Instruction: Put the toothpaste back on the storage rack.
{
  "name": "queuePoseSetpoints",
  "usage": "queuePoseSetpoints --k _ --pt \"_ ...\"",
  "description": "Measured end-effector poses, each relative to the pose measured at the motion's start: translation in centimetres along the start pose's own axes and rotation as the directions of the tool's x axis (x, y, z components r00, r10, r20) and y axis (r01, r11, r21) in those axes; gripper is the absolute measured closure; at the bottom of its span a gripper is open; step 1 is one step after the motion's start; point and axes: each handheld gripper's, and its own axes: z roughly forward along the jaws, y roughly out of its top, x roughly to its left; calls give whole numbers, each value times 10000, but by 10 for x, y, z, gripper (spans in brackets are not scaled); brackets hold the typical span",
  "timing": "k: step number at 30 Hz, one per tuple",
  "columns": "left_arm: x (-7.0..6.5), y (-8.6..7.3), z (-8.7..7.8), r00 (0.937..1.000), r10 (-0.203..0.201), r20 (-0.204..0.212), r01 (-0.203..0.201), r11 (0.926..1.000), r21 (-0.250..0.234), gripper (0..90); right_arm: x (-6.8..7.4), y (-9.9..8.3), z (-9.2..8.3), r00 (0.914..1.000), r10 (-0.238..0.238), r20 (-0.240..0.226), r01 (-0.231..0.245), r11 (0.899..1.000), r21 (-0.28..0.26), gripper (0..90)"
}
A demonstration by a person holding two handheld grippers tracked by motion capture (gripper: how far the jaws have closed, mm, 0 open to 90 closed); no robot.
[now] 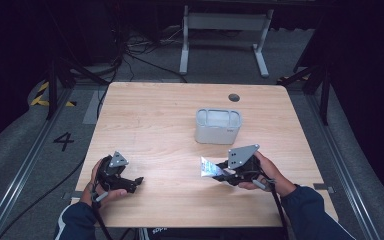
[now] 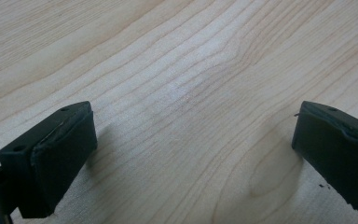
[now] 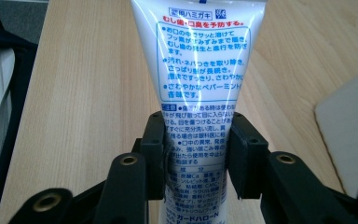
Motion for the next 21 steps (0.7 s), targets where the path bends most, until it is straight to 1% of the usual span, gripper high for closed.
queuePoseSetpoints --k 3,7,11,12,15,21 --pt "0 0 0 10000 0 0 0 10000 1 3 -1 -1 -7 9998 97 188 -93 9997 -211 641" --pt "0 0 0 10000 7 3 -7 10000 -4 3 -1 -2 -12 9996 169 241 -161 9993 -338 643" --pt "0 0 0 10000 5 4 -5 10000 -3 3 -2 -2 -18 9989 218 403 -196 9984 -534 642" --pt "0 0 0 10000 21 21 -21 10000 5 3 -2 -2 -20 9983 261 515 -228 9978 -630 643" --pt "0 0 0 10000 6 3 -6 10000 -4 3 -4 -3 -26 9967 482 651 -420 9948 -929 643" --pt "0 0 0 10000 2 2 -2 10000 2 3 -8 -4 -36 9926 773 937 -648 9894 -1296 642"
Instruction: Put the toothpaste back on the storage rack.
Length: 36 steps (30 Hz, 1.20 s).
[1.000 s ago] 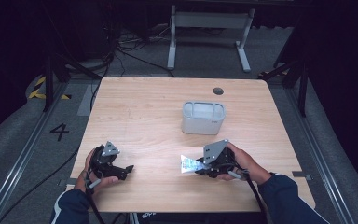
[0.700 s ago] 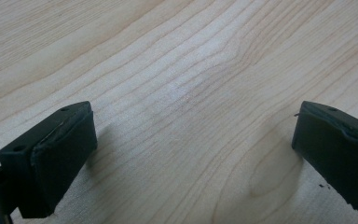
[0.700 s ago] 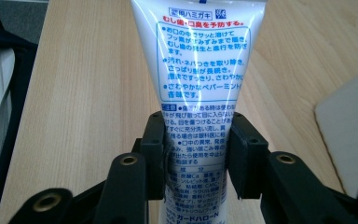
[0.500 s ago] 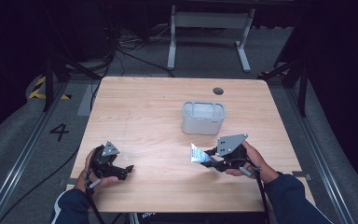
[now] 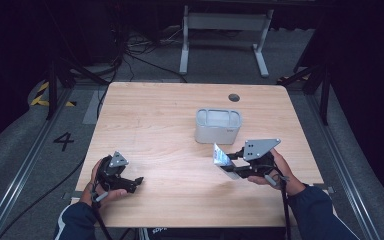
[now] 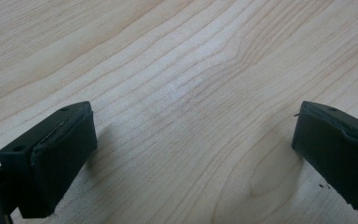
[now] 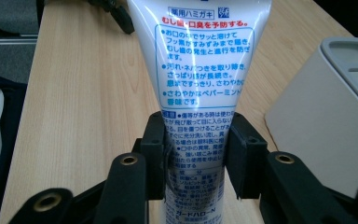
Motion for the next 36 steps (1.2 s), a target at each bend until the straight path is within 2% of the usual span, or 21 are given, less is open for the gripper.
queuePoseSetpoints --k 17,36 --pt "0 0 0 10000 -1 -1 1 10000 -2 3 -4 5 -18 9984 313 469 -275 9964 -807 640" --pt "0 0 0 10000 -4 -1 4 10000 1 3 -10 12 -38 9915 685 1103 -490 9841 -1707 640"
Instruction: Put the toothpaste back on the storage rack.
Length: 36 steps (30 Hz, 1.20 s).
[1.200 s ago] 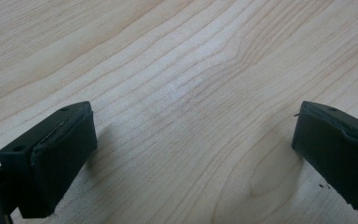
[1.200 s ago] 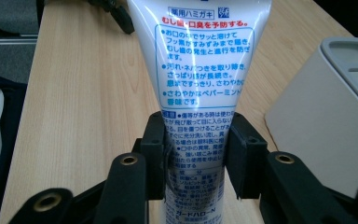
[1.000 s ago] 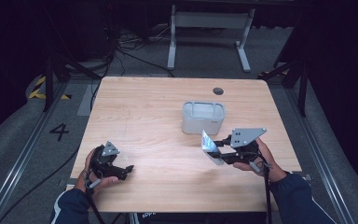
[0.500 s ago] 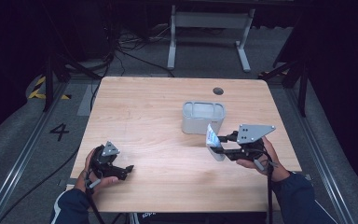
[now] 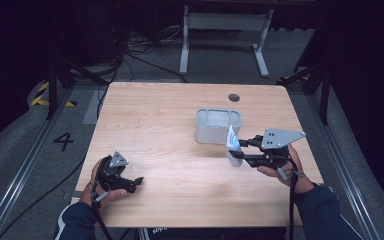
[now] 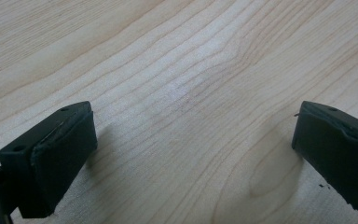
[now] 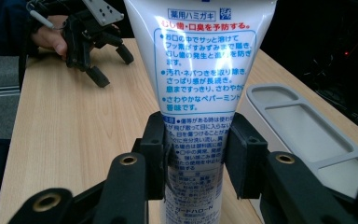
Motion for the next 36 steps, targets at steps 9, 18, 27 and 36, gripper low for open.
queuePoseSetpoints --k 9,18,27,36 --pt "0 0 0 10000 1 0 -1 10000 -2 3 -3 10 -7 9994 27 337 -14 9993 -386 640" --pt "0 0 0 10000 15 19 -15 10000 2 3 -9 19 -10 9978 179 641 -134 9975 -692 640" --pt "0 0 0 10000 3 0 -3 10000 2 3 -15 24 -10 9962 272 824 -198 9957 -904 640" --pt "0 0 0 10000 17 18 -17 10000 3 2 -23 31 -3 9944 343 996 -248 9952 -952 640"
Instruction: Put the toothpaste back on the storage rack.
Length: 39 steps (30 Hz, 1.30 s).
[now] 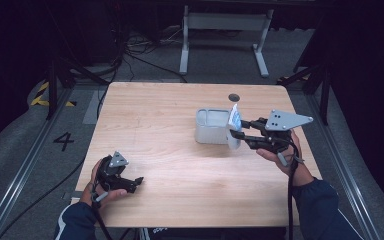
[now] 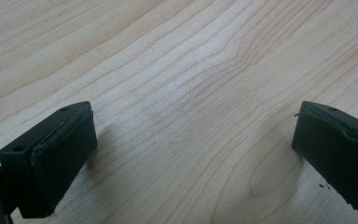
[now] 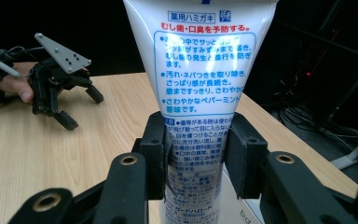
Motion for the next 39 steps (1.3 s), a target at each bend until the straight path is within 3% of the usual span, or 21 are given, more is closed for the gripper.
queuePoseSetpoints --k 26,39 --pt "0 0 0 10000 3 1 -3 10000 -6 3 -27 22 30 9984 284 493 -260 9985 -471 640" --pt "0 0 0 10000 -10 -15 10 10000 -4 3 -41 20 46 9952 527 822 -499 9981 -358 639"
